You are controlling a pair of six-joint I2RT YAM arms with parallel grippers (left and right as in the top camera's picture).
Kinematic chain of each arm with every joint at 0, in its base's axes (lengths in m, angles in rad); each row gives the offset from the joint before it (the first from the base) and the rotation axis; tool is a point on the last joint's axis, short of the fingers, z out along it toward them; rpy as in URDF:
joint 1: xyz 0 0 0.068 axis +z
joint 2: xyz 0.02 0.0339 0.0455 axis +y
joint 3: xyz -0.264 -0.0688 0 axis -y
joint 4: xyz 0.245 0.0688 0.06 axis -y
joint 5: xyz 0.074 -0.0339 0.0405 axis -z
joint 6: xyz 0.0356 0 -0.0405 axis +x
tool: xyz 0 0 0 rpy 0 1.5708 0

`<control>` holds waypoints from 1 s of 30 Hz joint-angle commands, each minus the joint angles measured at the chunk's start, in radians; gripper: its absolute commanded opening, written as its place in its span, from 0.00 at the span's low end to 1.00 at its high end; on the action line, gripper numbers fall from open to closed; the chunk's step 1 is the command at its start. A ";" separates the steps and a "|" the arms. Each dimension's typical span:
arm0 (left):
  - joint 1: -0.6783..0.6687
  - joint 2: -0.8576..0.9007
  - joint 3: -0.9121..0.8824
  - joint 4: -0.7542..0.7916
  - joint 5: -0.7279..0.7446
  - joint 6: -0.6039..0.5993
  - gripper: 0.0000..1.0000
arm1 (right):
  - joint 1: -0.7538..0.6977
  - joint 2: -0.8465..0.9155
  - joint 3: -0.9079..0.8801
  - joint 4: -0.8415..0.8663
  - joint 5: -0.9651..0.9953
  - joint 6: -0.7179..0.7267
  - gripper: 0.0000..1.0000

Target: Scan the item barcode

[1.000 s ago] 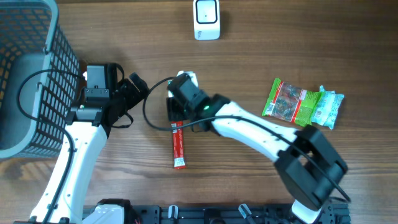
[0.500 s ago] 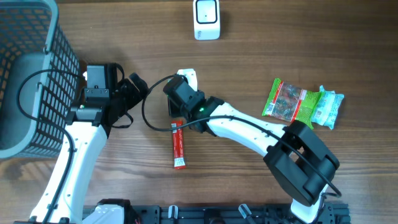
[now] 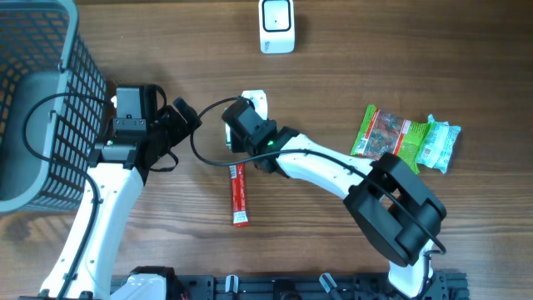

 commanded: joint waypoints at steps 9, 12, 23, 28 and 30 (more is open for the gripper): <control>0.005 0.006 0.002 0.002 -0.010 0.005 1.00 | -0.032 -0.019 -0.006 -0.019 -0.055 -0.009 0.18; 0.005 0.006 0.002 0.002 -0.010 0.005 1.00 | -0.053 -0.108 -0.006 -0.077 -0.050 -0.055 0.18; 0.005 0.006 0.002 0.002 -0.010 0.005 1.00 | -0.174 -0.221 -0.008 -0.365 -0.029 -0.098 0.17; 0.005 0.006 0.002 0.002 -0.010 0.005 1.00 | -0.174 -0.172 -0.010 -0.401 0.053 -0.136 0.17; 0.005 0.006 0.002 0.002 -0.010 0.005 1.00 | -0.174 -0.153 -0.011 -0.414 0.106 -0.137 0.17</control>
